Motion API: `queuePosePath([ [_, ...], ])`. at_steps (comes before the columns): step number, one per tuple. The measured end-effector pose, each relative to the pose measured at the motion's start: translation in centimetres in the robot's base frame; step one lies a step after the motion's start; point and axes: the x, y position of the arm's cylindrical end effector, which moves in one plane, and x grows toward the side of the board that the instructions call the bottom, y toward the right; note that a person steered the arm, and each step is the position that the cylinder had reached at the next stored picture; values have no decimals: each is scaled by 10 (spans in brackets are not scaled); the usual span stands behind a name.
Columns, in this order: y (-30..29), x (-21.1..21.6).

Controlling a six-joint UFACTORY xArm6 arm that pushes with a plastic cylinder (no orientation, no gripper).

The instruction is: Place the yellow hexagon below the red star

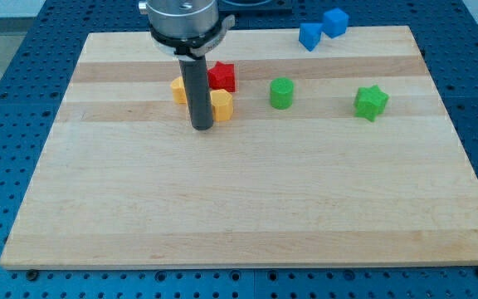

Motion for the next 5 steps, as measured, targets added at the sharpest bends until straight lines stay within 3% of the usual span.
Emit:
queuePosePath([
  [3,28,-48],
  [5,57,-6],
])
